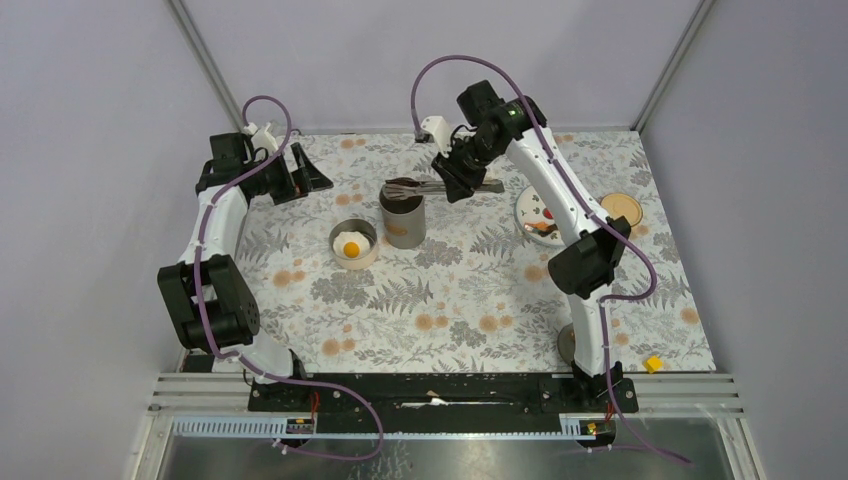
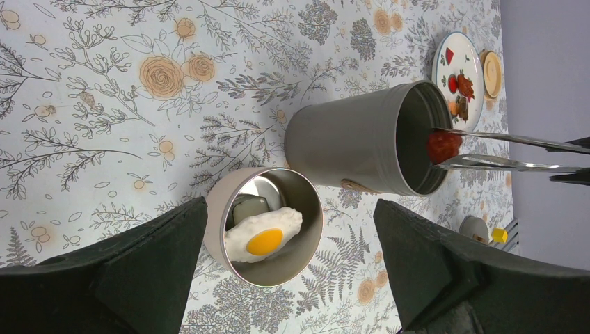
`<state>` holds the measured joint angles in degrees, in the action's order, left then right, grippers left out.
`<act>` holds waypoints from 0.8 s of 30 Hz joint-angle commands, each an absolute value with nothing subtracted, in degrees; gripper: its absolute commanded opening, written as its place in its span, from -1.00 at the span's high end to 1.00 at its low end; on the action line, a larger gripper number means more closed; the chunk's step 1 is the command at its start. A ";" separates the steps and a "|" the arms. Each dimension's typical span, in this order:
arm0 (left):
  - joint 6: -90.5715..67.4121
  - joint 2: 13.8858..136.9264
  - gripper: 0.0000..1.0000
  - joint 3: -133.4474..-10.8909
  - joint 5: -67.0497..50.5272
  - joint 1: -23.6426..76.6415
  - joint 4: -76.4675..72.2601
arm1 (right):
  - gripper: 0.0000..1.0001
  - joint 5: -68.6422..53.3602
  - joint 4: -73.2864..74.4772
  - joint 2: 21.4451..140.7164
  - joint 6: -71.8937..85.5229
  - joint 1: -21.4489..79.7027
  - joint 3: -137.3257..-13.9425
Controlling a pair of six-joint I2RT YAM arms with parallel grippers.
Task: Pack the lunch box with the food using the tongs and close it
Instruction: Place the fake food in the packing box.
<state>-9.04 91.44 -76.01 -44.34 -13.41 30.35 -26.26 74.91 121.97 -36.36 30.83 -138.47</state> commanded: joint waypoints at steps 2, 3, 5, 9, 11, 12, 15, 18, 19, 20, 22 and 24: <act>-8.44 90.44 -0.98 -76.29 -46.03 -13.71 28.83 | 0.27 -27.72 71.75 121.79 -34.97 31.55 -135.84; -8.51 90.36 -0.98 -76.29 -46.01 -13.71 28.81 | 0.25 -27.70 71.46 121.65 -34.89 31.54 -135.68; -8.53 90.39 -0.98 -76.14 -45.97 -13.71 28.83 | 0.17 -28.11 71.05 121.36 -34.57 31.54 -135.72; -8.52 90.48 -0.98 -76.03 -45.97 -13.66 28.81 | 0.10 -28.70 70.02 120.58 -33.07 31.55 -135.65; -8.53 90.45 -0.98 -75.98 -46.03 -13.70 28.79 | 0.07 -29.17 69.47 119.86 -32.81 31.55 -135.27; -8.53 90.43 -0.98 -75.94 -46.00 -13.71 28.82 | 0.06 -29.45 69.44 119.68 -32.72 31.55 -135.31; -8.57 90.48 -0.98 -76.07 -45.99 -13.71 28.83 | -0.05 -29.45 69.80 119.66 -32.84 31.52 -135.99; -8.74 90.52 -0.98 -76.11 -46.16 -13.71 28.83 | -0.02 -30.10 70.76 119.49 -34.44 31.48 -137.10; -8.78 90.43 -0.98 -76.11 -46.22 -13.71 28.83 | 0.01 -30.16 71.04 119.26 -34.48 31.35 -137.56; -8.79 90.37 -0.98 -76.11 -46.19 -13.67 28.83 | 0.02 -30.60 71.28 119.01 -34.57 31.07 -137.90; -8.72 90.23 -0.98 -76.11 -46.03 -13.71 28.76 | 0.08 -32.22 71.36 118.20 -34.27 29.42 -138.35; -8.64 90.09 -0.98 -76.07 -45.93 -13.70 28.78 | 0.11 -33.68 71.66 117.41 -34.05 26.68 -138.60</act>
<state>-9.04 91.44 -76.01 -44.38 -13.41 30.35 -29.41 71.29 121.99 -34.04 30.33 -135.76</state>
